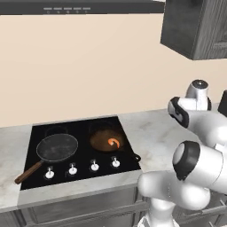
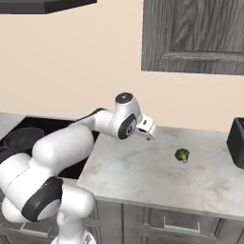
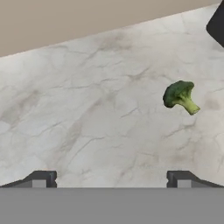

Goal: Place both pans onto different burners. Then place the broccoli and the shrimp on different pans.

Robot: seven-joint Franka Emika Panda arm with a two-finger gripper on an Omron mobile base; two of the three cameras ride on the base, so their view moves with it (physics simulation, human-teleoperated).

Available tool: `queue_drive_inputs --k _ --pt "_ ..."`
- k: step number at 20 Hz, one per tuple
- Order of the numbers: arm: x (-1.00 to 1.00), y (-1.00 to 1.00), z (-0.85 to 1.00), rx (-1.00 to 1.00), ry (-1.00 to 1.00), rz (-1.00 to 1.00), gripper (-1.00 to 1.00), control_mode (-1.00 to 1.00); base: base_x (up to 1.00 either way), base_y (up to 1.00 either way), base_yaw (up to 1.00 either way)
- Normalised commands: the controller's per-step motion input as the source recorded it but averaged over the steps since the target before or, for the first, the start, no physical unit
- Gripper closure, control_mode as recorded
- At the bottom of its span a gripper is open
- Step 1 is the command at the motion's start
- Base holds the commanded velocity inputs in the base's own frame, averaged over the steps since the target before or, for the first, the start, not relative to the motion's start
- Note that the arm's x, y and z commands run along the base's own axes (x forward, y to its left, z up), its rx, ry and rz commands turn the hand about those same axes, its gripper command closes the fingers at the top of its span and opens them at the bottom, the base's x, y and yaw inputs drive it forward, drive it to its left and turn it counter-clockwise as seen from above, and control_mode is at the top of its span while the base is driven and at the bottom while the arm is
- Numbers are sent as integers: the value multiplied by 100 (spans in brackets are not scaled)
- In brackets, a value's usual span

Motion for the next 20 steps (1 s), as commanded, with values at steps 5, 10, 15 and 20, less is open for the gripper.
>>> queue_drive_inputs --k 5,10,15,20 --pt "-2 -85 0 0 0 -21 -100 -100 0 0 0" --pt "-4 -81 -1 2 -1 -11 -100 -100 0 0 0" --pt "0 -40 -15 7 -11 0 -100 -100 0 0 0" --pt "0 -30 -21 12 -14 0 -100 -100 0 0 0"
